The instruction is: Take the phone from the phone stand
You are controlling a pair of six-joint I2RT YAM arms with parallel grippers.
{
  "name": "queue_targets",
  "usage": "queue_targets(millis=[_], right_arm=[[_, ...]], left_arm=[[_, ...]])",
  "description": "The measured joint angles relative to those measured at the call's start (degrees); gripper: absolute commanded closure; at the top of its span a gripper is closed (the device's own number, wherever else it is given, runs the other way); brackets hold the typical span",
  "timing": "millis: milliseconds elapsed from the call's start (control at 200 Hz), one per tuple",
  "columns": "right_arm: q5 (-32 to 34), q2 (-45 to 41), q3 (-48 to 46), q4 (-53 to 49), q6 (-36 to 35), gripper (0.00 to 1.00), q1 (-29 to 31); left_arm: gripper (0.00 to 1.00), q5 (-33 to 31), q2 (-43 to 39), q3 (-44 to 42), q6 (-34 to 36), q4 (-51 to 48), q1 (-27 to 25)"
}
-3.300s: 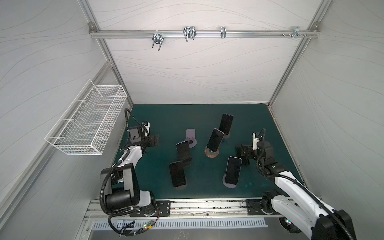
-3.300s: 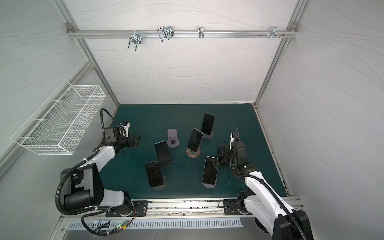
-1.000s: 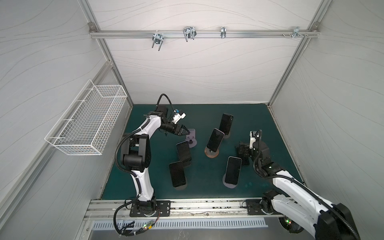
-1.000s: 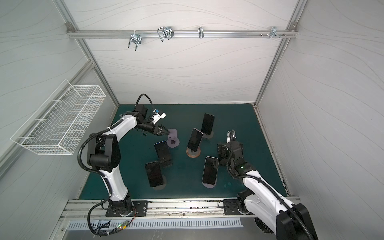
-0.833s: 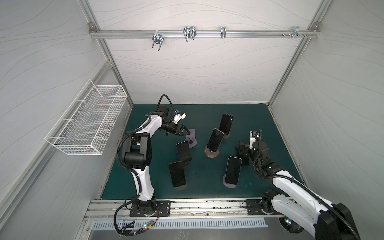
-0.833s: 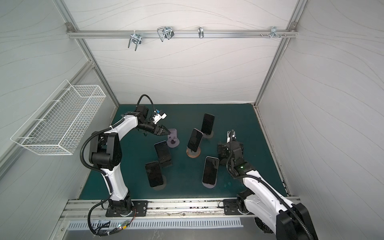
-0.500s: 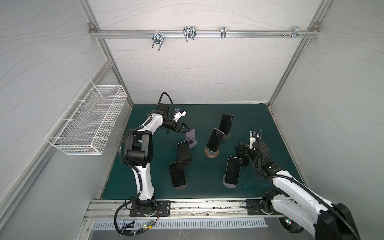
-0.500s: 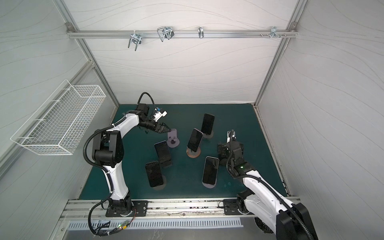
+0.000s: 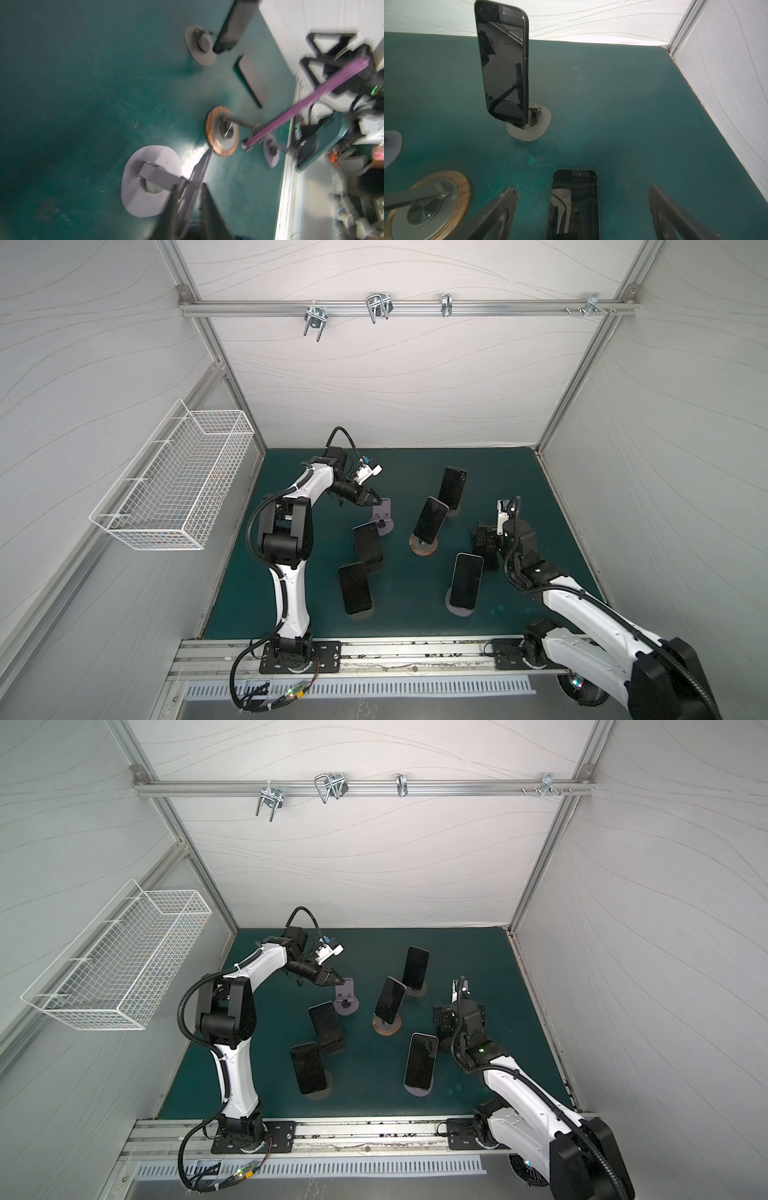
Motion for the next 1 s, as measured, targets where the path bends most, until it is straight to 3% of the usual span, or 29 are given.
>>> queue_targets(millis=[345,585,1000], right_arm=[[0.0,0.07,0.0,0.0,0.0,0.01,0.02],[0.02,0.07,0.0,0.0,-0.02,0.01,0.02],[0.04,0.39,0.0,0.0,0.0,0.01,0.11]], left_arm=[[1.0,-1.64,-0.13,2.6,1.33,-2.27,0.07],[1.0,-9.42,-1.62,5.66,-6.78,3.15,2.62],[1.0,-22.58,4.11,27.04,-23.08,12.48,12.44]])
